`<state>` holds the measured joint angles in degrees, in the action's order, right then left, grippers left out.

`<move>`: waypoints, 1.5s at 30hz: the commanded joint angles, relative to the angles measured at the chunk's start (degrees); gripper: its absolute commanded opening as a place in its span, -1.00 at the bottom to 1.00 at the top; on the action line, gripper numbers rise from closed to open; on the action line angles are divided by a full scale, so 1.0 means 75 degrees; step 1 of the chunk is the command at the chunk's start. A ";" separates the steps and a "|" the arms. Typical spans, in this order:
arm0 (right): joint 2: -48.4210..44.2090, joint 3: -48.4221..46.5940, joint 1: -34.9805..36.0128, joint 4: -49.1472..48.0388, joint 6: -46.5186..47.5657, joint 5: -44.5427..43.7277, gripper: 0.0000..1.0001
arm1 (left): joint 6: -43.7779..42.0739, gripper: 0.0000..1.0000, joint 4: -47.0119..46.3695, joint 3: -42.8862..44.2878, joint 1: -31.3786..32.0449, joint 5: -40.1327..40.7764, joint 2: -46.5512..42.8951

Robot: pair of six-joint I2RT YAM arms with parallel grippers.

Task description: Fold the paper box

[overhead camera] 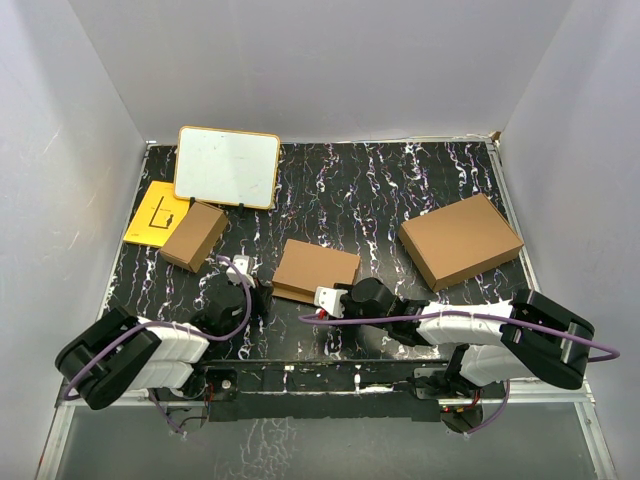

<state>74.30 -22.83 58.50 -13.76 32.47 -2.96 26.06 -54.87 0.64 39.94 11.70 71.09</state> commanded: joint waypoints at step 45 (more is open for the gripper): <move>0.0241 -0.0108 0.0028 0.0282 -0.0362 0.0217 -0.06 | -0.0483 -1.00 0.1573 0.0300 0.1218 0.1404 -0.0478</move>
<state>74.70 -23.11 58.50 -13.80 32.45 -3.07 23.53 -51.16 1.04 48.29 23.33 69.32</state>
